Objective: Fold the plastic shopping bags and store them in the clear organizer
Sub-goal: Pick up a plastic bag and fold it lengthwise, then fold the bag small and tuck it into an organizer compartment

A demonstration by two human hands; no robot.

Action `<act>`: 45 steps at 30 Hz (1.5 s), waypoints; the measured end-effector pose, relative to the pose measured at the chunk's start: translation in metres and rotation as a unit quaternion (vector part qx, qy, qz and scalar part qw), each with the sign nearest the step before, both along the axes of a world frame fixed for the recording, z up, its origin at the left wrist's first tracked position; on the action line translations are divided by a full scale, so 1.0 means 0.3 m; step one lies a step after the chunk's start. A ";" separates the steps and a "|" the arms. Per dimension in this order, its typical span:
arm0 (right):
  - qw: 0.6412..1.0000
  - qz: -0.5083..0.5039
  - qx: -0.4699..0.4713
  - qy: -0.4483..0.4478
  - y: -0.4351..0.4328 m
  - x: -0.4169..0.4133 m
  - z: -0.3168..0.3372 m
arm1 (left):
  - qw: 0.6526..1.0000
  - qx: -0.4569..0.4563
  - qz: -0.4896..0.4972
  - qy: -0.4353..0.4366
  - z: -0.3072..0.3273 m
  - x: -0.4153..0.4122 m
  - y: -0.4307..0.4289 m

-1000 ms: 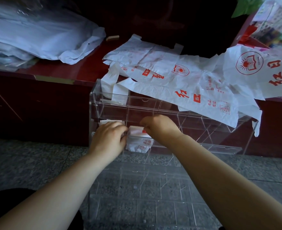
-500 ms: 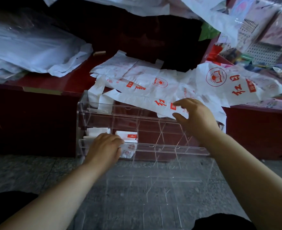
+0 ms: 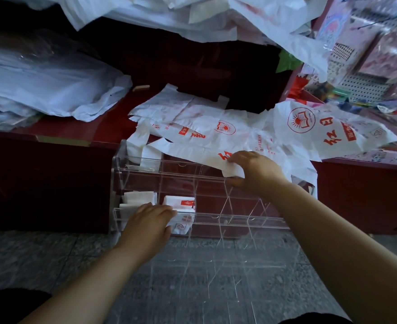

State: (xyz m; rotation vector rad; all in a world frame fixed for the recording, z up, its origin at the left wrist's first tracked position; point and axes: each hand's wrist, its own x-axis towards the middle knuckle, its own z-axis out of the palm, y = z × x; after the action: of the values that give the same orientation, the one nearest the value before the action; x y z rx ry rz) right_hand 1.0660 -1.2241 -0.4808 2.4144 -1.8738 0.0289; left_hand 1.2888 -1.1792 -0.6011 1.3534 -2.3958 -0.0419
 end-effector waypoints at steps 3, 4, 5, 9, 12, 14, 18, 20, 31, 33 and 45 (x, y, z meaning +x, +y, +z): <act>1.000 0.005 -0.026 0.004 -0.008 0.007 -0.013 | 1.000 -0.001 -0.005 -0.010 0.015 -0.001 -0.004; 0.999 0.003 -0.042 -0.011 -0.013 0.008 -0.014 | 1.000 0.008 0.000 -0.012 0.021 -0.001 -0.003; 0.998 0.000 -0.054 -0.028 -0.017 0.008 -0.013 | 1.000 0.008 0.003 -0.011 0.022 -0.003 -0.005; 0.990 -0.009 -0.105 -0.099 -0.028 0.006 -0.005 | 1.000 0.006 0.001 -0.013 0.046 -0.007 -0.006; 0.971 -0.040 -0.154 -0.179 -0.027 0.010 0.020 | 0.999 0.025 0.026 0.013 0.065 -0.011 0.000; 0.962 -0.065 -0.149 -0.220 -0.032 0.014 0.037 | 0.995 0.069 0.048 0.059 0.071 -0.014 0.005; 0.951 -0.085 -0.086 -0.285 -0.042 0.016 0.052 | 0.995 0.078 0.046 0.027 0.060 -0.017 -0.001; 0.948 -0.083 -0.068 -0.298 -0.041 0.015 0.049 | 0.994 0.092 0.059 0.027 0.062 -0.018 -0.006; 0.929 -0.125 0.029 -0.347 -0.064 0.036 0.037 | 0.991 0.116 0.041 0.051 0.056 -0.012 -0.012; 0.963 -0.113 0.051 -0.240 -0.065 0.056 0.026 | 0.991 0.119 0.035 0.054 0.061 -0.013 -0.011; 0.992 -0.010 -0.065 -0.106 -0.058 0.169 -0.049 | 0.989 0.134 0.038 0.058 0.039 -0.009 -0.030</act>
State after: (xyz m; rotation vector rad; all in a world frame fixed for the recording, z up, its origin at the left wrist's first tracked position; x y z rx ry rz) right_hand 1.1168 -1.2415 -0.4955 2.3854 -1.9120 0.4092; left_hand 1.2860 -1.1881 -0.5893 1.5119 -2.3007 -0.4241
